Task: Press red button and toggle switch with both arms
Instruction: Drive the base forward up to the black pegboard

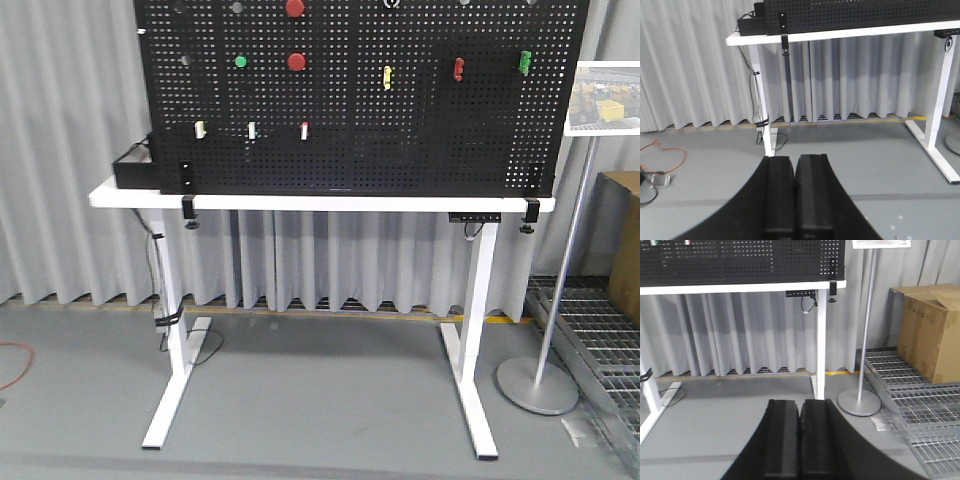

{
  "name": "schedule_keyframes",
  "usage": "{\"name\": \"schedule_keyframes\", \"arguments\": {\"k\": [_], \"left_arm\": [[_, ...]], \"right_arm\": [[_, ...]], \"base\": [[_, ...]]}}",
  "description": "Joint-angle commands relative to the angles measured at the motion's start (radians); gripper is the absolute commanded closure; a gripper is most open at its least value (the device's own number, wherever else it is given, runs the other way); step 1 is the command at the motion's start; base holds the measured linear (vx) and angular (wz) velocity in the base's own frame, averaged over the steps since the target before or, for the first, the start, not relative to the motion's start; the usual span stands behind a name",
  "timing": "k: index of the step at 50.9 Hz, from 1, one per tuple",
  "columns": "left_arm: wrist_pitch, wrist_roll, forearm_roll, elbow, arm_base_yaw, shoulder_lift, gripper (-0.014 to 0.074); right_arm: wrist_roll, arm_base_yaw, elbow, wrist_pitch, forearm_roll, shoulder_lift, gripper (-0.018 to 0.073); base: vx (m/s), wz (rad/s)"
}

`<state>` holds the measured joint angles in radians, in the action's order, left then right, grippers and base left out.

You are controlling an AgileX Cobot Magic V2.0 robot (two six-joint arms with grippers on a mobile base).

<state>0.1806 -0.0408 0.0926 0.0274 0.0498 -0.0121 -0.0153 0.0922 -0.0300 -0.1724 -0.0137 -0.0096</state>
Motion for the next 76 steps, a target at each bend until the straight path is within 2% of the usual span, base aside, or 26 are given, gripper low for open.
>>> {"name": "schedule_keyframes", "arguments": {"k": [1,76], "left_arm": [[-0.081,-0.002,-0.01,0.028,0.001,-0.016,0.0595],[-0.081,-0.002,-0.01,0.028,0.001,-0.016,0.0595]], "right_arm": [[0.008,0.007,-0.011,0.084,-0.001,-0.016,0.0559],[0.008,0.007,-0.011,0.083,-0.001,-0.016,0.0559]], "base": [[0.41,-0.09],[0.44,-0.01]]}}
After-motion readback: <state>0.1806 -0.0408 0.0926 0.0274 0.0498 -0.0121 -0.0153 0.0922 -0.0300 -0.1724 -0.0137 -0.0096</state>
